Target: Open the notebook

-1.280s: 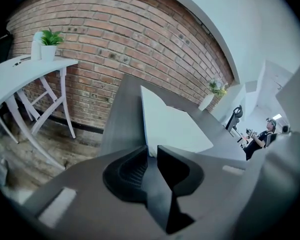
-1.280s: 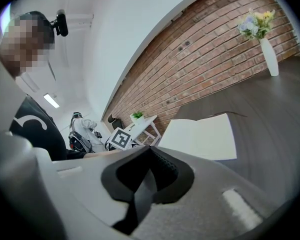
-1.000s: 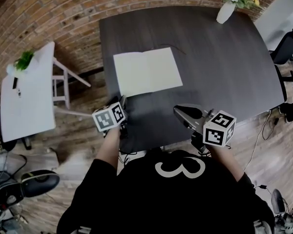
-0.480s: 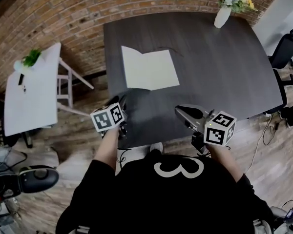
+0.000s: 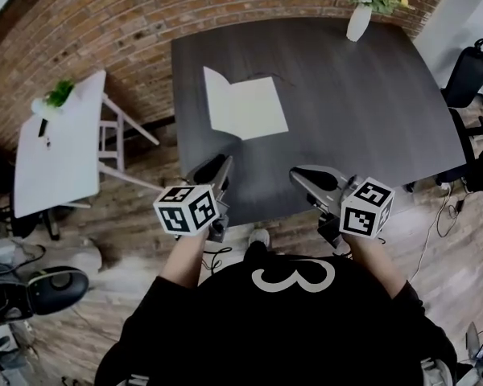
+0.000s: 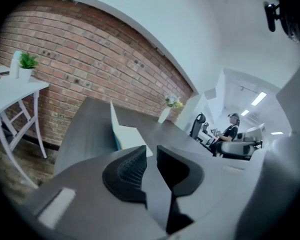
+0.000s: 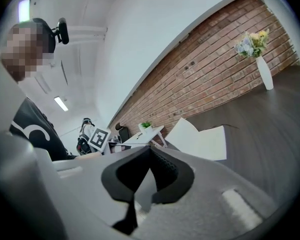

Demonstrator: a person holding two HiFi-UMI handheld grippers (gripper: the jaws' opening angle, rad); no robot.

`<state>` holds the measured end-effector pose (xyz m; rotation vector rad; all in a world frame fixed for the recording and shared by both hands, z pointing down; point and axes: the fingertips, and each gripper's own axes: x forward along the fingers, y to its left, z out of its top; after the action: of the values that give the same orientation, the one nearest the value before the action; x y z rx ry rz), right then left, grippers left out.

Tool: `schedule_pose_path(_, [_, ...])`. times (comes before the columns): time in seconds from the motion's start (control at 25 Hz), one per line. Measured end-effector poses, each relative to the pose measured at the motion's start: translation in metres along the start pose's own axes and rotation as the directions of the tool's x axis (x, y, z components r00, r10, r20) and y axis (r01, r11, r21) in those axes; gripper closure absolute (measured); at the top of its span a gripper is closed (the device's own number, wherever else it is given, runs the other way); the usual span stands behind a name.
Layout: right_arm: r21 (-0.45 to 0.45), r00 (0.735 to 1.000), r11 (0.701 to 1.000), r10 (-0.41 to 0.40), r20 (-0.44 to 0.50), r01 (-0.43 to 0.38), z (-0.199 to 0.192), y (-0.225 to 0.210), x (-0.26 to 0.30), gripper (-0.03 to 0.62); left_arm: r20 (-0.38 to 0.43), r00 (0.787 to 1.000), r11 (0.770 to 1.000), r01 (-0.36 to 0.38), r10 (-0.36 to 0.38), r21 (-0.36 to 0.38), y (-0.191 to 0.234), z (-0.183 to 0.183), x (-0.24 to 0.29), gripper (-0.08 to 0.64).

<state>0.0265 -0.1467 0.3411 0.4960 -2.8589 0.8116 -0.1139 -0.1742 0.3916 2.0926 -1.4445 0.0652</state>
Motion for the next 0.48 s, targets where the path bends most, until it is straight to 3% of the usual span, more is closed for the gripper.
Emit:
schedule_pose_path(0.12, [-0.025, 1.0, 0.999, 0.023, 0.019, -0.023, 0.008, 0.011, -0.009, 0.592, 0.042, 0.992, 0.992, 0.115, -0.117, 0.049, -0.052, 0.011, -0.013, 0.541])
schedule_pose_path(0.28, [-0.068, 0.997, 0.996, 0.065, 0.041, -0.062, 0.017, 0.026, -0.02, 0.592, 0.055, 0.969, 0.965, 0.234, -0.242, 0.118, -0.109, 0.017, -0.025, 0.546])
schedule_pose_path(0.48, [-0.078, 0.995, 0.994, 0.085, 0.057, -0.08, 0.021, 0.031, -0.024, 0.592, 0.055, 0.956, 0.95, 0.277, -0.287, 0.145, -0.133, 0.017, -0.032, 0.546])
